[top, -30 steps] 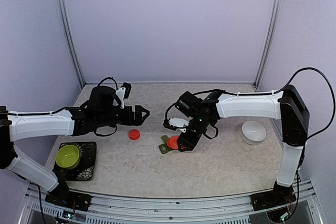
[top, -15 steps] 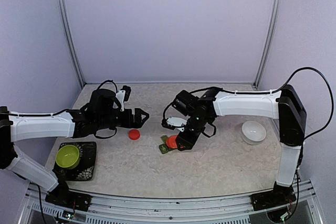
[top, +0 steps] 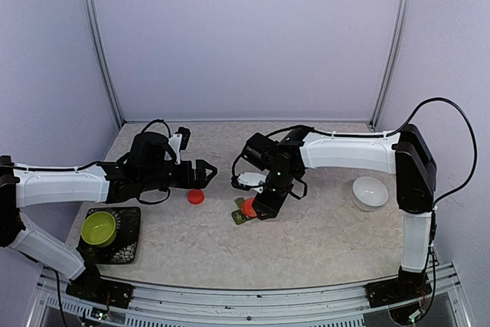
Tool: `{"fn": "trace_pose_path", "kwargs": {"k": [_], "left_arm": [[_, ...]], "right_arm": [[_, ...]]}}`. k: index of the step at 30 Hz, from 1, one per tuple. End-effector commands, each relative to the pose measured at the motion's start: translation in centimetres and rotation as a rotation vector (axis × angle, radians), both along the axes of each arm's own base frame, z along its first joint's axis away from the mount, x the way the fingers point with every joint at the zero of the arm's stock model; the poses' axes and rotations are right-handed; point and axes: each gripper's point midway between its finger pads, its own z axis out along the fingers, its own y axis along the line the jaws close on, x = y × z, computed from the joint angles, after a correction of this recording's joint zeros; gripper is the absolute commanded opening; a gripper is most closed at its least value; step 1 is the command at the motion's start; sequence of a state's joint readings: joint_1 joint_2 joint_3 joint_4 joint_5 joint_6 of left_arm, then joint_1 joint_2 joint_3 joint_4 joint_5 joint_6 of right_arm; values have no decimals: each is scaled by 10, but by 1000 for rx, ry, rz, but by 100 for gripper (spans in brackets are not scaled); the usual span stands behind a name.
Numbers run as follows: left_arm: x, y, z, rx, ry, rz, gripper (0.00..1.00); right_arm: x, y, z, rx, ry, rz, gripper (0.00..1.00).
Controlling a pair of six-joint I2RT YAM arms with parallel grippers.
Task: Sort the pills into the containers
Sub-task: Pour the pill into the compartment of the pill container.
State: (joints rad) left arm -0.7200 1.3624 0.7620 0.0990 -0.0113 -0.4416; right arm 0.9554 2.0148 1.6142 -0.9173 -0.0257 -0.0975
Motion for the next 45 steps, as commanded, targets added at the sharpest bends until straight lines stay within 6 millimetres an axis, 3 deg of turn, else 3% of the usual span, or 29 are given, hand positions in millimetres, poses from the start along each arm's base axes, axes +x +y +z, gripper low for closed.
{"fn": "trace_pose_path", "kwargs": {"k": [1, 7, 20, 35, 45], "left_arm": [[-1, 2, 7, -23, -23, 1, 99], [-1, 2, 8, -24, -24, 0, 99], [1, 0, 8, -25, -23, 1, 99], [2, -5, 13, -20, -24, -9, 99], [0, -10, 8, -16, -17, -19, 99]], "right_arm": [[-2, 1, 1, -31, -13, 16, 12], [-4, 1, 0, -12, -17, 16, 12], [2, 11, 21, 150, -109, -3, 11], [-3, 1, 18, 242, -155, -39, 11], [-9, -4, 56, 494, -294, -59, 12]]}}
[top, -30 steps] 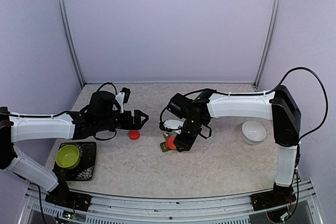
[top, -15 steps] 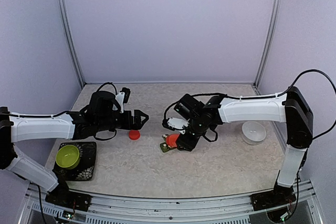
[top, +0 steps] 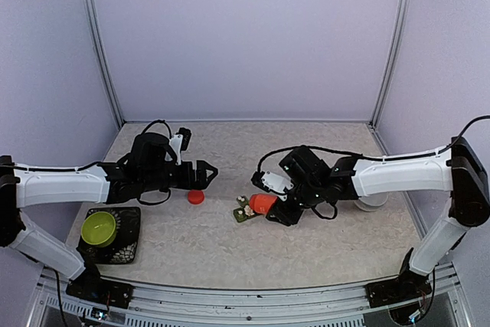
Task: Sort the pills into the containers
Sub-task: Pour the pill into the compartment of the pill container, then pass from the right arm to the left
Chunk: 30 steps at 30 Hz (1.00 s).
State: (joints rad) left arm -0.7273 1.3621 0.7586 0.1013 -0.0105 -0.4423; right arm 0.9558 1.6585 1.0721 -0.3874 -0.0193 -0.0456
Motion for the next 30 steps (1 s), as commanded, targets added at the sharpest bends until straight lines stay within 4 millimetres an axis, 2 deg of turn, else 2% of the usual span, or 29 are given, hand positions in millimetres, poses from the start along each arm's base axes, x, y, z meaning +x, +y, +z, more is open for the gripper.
{"fn": "trace_pose_path", "kwargs": {"k": [1, 4, 5, 7, 9, 11, 12, 17, 22, 30], "left_arm": [[2, -9, 8, -15, -16, -16, 99], [1, -14, 8, -16, -18, -27, 99], [0, -16, 8, -17, -19, -34, 99], [-2, -21, 8, -16, -17, -44, 99], [-4, -27, 10, -18, -21, -62, 99], [-8, -35, 14, -24, -29, -84, 99], [-18, -51, 23, -42, -45, -140, 99], [-39, -80, 49, -98, -87, -264, 99], [-62, -104, 79, -188, -121, -387, 99], [-91, -117, 121, -308, -198, -515, 99]], "right_arm": [[4, 15, 46, 238, -131, -7, 11], [-2, 13, 70, 379, -204, -2, 11], [-5, 8, 71, 413, -221, -4, 11], [-9, 5, 96, 534, -287, -2, 11], [-17, -1, 117, 653, -341, 13, 12], [-31, -11, 128, 767, -384, 40, 12], [-42, -20, 151, 909, -444, 62, 14], [-51, -14, 163, 988, -442, 117, 13], [-56, -23, 170, 1074, -465, 105, 13], [-54, -25, 170, 1081, -473, 86, 13]]}}
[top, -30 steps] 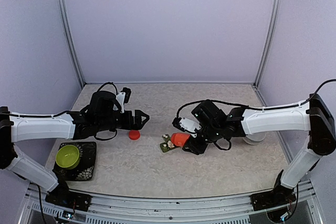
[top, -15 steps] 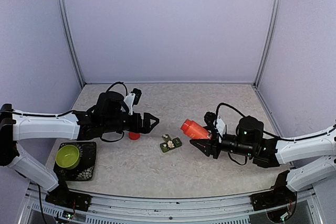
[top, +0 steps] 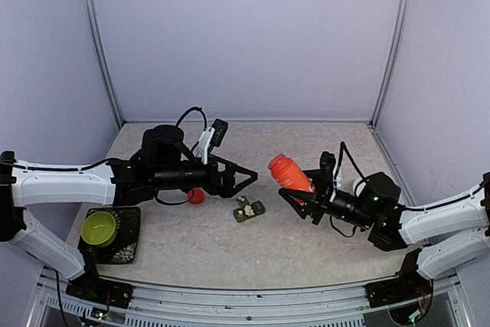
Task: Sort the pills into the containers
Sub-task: Pass from the right arm to the left
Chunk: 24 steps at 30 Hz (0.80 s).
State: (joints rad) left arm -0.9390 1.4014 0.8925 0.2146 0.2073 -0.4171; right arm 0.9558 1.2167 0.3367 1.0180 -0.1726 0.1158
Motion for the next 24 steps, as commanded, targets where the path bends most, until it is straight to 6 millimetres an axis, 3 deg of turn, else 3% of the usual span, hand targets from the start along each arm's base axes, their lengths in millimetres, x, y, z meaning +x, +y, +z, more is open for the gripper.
{"fn": "trace_pose_path", "kwargs": {"k": [1, 11, 24], "left_arm": [[-19, -9, 53, -137, -90, -101, 99], [-19, -21, 68, -156, -71, -141, 89], [-30, -49, 55, -108, 7, -293, 56]], "right_arm": [[-6, -2, 14, 60, -27, 11, 13], [-27, 3, 7, 17, -46, 128, 13], [-34, 5, 9, -28, -82, 161, 13]]}}
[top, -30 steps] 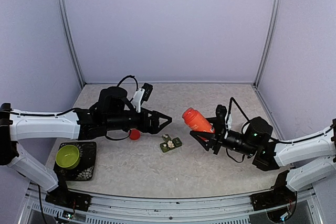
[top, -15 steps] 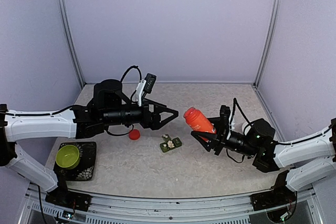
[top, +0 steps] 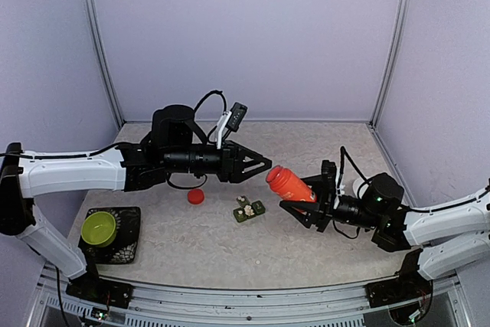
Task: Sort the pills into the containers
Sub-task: Pass from the right arm to the left
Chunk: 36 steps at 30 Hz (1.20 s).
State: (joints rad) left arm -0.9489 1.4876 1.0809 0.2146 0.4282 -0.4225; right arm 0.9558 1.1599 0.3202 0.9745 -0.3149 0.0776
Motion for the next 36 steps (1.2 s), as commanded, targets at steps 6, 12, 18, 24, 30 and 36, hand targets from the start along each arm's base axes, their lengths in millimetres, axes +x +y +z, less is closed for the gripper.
{"fn": "trace_pose_path", "kwargs": {"k": [6, 12, 18, 24, 30, 36], "left_arm": [[-15, -13, -7, 28, 34, -116, 51], [-18, -15, -13, 41, 42, -143, 41], [-22, -18, -19, 53, 55, -181, 32], [-26, -18, -23, 62, 62, -206, 36], [-27, -18, -26, 75, 64, -211, 33], [-28, -19, -28, 83, 72, -215, 18]], "right_arm": [[-6, 4, 5, -13, -30, 28, 13], [-4, 5, 4, -20, -33, 21, 13], [-3, 8, 2, -36, -38, 20, 13], [3, 7, 2, -42, -35, -8, 13], [3, 6, 5, -42, -40, -14, 13], [3, 8, 5, -47, -43, -6, 13]]}}
